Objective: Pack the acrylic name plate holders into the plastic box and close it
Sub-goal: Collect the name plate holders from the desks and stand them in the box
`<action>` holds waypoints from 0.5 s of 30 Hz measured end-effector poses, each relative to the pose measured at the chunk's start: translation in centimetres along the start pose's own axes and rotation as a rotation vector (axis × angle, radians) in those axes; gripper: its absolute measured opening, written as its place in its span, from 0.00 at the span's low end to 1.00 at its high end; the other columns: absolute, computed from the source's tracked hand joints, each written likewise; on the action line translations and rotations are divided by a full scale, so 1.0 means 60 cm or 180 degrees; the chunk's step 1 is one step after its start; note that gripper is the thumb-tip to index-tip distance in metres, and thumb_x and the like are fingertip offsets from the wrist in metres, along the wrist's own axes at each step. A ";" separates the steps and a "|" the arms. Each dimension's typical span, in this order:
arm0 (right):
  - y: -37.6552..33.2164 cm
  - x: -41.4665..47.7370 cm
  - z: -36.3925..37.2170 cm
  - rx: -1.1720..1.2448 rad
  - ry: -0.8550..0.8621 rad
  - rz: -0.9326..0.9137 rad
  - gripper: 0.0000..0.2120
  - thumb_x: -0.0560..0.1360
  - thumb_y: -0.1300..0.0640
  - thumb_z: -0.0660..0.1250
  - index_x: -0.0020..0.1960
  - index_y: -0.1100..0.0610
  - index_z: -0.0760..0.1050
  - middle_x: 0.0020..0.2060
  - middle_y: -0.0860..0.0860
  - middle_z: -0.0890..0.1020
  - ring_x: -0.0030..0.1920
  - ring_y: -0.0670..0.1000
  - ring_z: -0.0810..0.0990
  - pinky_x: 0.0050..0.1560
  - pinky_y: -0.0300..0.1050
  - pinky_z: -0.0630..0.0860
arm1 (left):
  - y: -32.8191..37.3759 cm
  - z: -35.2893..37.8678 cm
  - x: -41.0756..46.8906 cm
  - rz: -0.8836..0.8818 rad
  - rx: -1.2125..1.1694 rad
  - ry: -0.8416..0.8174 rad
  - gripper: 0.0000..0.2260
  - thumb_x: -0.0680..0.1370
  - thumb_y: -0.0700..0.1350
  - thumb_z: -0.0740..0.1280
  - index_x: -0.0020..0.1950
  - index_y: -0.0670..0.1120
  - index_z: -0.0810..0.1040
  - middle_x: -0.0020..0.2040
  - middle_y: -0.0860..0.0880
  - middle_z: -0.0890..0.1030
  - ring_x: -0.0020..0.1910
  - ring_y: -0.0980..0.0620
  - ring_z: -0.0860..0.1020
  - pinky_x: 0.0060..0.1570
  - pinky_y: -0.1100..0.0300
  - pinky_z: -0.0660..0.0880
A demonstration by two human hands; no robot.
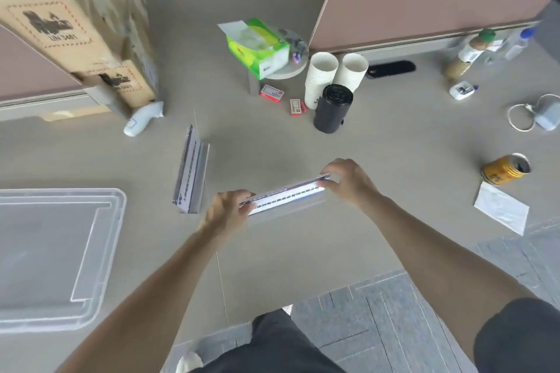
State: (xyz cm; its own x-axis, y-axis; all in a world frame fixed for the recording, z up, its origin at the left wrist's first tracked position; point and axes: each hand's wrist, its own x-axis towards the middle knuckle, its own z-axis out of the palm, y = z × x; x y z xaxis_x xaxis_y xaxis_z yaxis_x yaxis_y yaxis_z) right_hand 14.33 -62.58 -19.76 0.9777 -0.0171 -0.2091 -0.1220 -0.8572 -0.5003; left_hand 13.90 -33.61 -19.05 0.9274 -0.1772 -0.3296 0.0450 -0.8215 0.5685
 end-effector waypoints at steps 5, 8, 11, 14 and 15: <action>-0.126 0.009 -0.004 0.0017 -0.0061 -0.0466 0.15 0.72 0.50 0.75 0.51 0.60 0.81 0.48 0.54 0.81 0.52 0.56 0.77 0.53 0.49 0.73 | -0.070 -0.089 -0.068 -0.0020 -0.0574 0.0362 0.04 0.74 0.47 0.71 0.48 0.53 0.82 0.42 0.55 0.84 0.45 0.55 0.81 0.40 0.64 0.72; -0.227 -0.004 0.001 0.0092 -0.0062 -0.0709 0.14 0.72 0.51 0.75 0.49 0.61 0.81 0.45 0.53 0.81 0.48 0.54 0.77 0.49 0.48 0.73 | -0.127 -0.153 -0.121 0.0056 -0.0973 0.0696 0.06 0.73 0.44 0.73 0.44 0.55 0.81 0.38 0.55 0.84 0.39 0.63 0.81 0.39 0.63 0.74; -0.338 -0.034 0.016 0.0147 0.0063 -0.0947 0.10 0.72 0.52 0.75 0.47 0.58 0.82 0.44 0.50 0.81 0.46 0.51 0.78 0.45 0.42 0.70 | -0.195 -0.218 -0.182 0.0218 -0.0983 0.1076 0.13 0.73 0.43 0.74 0.40 0.61 0.77 0.35 0.57 0.82 0.37 0.67 0.79 0.36 0.69 0.71; -0.463 -0.072 0.044 0.0096 0.0147 -0.1221 0.10 0.72 0.52 0.75 0.48 0.58 0.83 0.43 0.50 0.81 0.44 0.50 0.77 0.41 0.37 0.68 | -0.276 -0.284 -0.256 0.0176 -0.1164 0.1449 0.11 0.72 0.45 0.75 0.40 0.62 0.78 0.36 0.55 0.84 0.38 0.61 0.82 0.40 0.64 0.75; -0.505 -0.086 0.058 0.0083 0.0144 -0.1330 0.10 0.72 0.53 0.75 0.47 0.59 0.82 0.42 0.50 0.80 0.43 0.50 0.76 0.39 0.35 0.67 | -0.305 -0.304 -0.285 0.0148 -0.1250 0.1563 0.10 0.72 0.45 0.74 0.40 0.61 0.79 0.36 0.55 0.84 0.38 0.59 0.82 0.40 0.63 0.75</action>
State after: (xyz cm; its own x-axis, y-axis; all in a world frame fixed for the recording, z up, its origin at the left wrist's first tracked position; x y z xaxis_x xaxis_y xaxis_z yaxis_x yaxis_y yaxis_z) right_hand 12.41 -34.75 -6.44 0.9505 0.3062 0.0530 0.2829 -0.7820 -0.5554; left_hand 3.98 -5.68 -10.07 0.9898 0.1382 0.0336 0.0472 -0.5421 0.8390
